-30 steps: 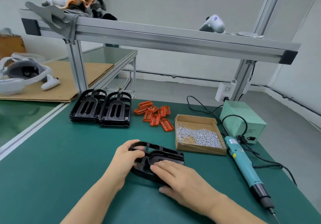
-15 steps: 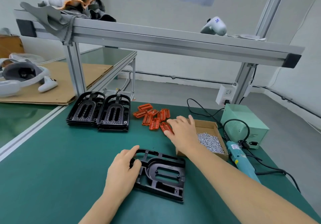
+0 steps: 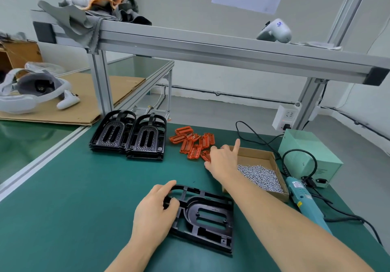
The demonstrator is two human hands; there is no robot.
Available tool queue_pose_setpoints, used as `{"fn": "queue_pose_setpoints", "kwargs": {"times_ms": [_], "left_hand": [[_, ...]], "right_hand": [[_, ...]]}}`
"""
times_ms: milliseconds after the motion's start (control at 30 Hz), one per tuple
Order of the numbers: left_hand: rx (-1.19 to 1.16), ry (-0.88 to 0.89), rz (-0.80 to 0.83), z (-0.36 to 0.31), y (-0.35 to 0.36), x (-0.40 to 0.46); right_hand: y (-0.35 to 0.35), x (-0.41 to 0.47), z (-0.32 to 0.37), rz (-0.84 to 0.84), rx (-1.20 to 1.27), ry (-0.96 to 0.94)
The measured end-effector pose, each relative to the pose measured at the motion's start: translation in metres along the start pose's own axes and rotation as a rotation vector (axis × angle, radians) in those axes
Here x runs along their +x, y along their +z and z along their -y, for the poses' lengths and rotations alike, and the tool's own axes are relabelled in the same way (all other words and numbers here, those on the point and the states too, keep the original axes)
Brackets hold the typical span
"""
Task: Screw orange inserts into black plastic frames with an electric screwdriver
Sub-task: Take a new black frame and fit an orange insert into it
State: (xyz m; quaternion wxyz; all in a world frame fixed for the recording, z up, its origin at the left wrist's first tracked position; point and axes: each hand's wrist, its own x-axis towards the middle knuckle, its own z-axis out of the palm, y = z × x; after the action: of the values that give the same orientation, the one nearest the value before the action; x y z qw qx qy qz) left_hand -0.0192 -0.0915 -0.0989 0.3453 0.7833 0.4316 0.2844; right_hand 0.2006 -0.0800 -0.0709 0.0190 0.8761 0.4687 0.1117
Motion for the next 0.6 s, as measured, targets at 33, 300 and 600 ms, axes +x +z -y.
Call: {"fn": "queue_pose_setpoints", "kwargs": {"times_ms": [33, 300, 600], "left_hand": [[0.011, -0.002, -0.003, 0.0, -0.001, 0.0], [0.026, 0.131, -0.171, -0.01, -0.011, 0.005], [-0.613, 0.088, 0.094, -0.048, 0.0, 0.001]], "right_hand": [[-0.003, -0.002, -0.001, -0.016, 0.014, 0.013], [-0.036, -0.075, -0.027, -0.177, 0.713, -0.091], [-0.051, -0.143, -0.039, -0.158, 0.882, -0.235]]}}
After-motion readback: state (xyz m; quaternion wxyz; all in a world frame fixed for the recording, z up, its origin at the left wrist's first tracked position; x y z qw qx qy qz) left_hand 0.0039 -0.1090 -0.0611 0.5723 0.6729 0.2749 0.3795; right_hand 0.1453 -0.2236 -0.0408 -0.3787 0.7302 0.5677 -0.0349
